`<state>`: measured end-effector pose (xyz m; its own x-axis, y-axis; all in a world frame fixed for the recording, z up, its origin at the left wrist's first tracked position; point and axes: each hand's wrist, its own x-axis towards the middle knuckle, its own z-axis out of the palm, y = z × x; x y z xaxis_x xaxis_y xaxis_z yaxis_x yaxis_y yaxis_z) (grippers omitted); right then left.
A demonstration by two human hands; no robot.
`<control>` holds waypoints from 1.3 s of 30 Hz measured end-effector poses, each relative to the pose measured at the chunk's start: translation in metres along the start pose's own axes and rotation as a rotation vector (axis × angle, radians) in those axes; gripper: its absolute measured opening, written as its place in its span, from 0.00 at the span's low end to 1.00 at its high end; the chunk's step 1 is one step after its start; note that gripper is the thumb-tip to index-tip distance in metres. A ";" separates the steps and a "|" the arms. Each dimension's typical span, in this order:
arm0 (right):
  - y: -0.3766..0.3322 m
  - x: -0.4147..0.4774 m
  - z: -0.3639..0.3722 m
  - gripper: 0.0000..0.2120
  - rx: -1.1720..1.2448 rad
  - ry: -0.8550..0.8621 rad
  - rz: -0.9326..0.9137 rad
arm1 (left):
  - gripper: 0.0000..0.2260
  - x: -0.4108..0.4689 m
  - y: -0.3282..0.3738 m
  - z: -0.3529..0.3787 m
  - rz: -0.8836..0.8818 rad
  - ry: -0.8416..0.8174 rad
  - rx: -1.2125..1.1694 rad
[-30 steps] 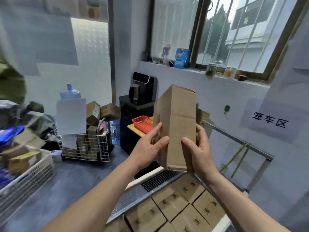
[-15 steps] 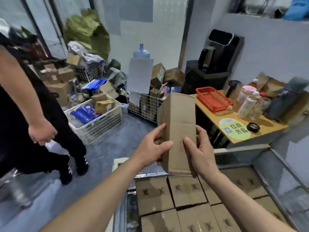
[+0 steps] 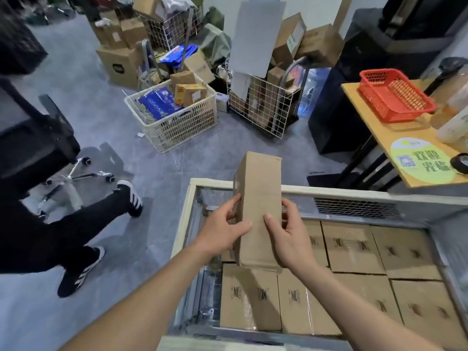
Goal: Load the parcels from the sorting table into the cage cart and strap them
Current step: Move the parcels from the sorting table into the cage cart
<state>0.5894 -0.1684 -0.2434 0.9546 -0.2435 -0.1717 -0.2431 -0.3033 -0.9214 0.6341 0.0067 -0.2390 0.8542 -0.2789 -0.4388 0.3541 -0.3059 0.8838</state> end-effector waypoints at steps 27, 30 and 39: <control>0.260 0.074 0.198 0.34 -0.116 -0.386 0.306 | 0.34 0.133 -0.267 -0.012 -0.356 0.102 0.247; 0.261 0.087 0.207 0.34 -0.094 -0.422 0.313 | 0.36 0.148 -0.279 -0.010 -0.419 0.144 0.254; 0.294 0.113 0.234 0.38 -0.141 -0.423 0.299 | 0.34 0.188 -0.308 -0.004 -0.486 0.273 0.249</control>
<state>0.6661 -0.0697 -0.6156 0.8191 0.0455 -0.5718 -0.5079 -0.4055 -0.7600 0.6873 0.0515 -0.5928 0.6956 0.1793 -0.6957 0.6564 -0.5524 0.5138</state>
